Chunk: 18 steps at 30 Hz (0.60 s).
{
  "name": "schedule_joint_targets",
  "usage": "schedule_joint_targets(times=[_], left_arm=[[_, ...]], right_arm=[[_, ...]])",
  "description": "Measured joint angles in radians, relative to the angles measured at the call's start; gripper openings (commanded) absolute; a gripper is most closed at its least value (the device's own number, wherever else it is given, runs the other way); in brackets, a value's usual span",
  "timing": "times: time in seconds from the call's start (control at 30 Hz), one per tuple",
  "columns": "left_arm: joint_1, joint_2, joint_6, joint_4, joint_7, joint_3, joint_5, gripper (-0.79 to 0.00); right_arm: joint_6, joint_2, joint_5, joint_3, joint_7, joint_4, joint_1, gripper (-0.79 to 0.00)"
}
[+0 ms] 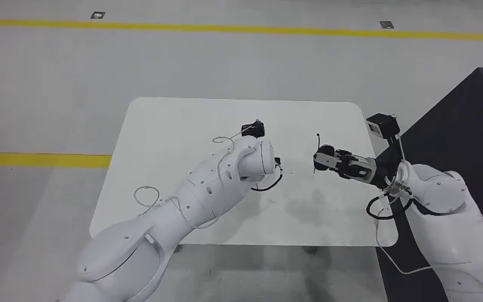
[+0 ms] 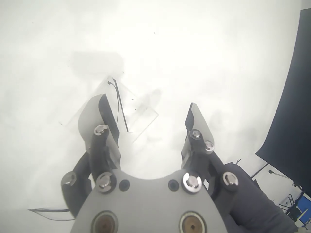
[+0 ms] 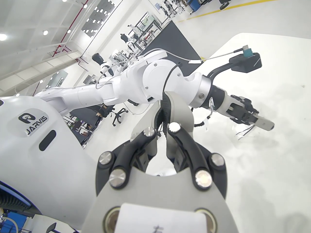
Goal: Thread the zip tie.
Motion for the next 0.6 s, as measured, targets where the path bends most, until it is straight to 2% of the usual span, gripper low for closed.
schedule_joint_targets(times=[0.03,0.07,0.13,0.27,0.33,0.37,0.6], left_arm=[[-0.003,-0.005,0.001,0.012,-0.007,0.000,0.000,-0.286],[-0.004,-0.008,0.005,0.019,-0.013,0.000,0.001,-0.400],[-0.007,-0.014,0.009,0.026,-0.022,0.000,0.005,-0.434],[-0.011,-0.022,0.022,0.034,-0.047,-0.001,0.020,-0.551],[-0.013,-0.024,0.026,0.034,-0.059,-0.003,0.028,-0.730],[-0.014,-0.024,0.028,0.032,-0.063,-0.006,0.031,-0.785],[-0.020,-0.022,0.076,0.034,-0.107,0.010,0.104,-0.785]], right_arm=[[0.000,0.000,0.000,0.000,0.000,0.000,0.000,-0.785],[0.000,0.000,0.000,0.000,0.000,0.000,0.000,-0.785],[0.000,0.000,0.000,0.000,0.000,0.000,0.000,-0.785],[0.000,0.000,0.000,0.000,0.000,0.000,0.000,-0.785],[0.000,0.000,0.000,0.000,0.000,0.000,0.000,-0.785],[0.000,0.000,0.000,0.000,0.000,0.000,0.000,-0.785],[0.000,0.000,0.000,0.000,0.000,0.000,0.000,-0.785]])
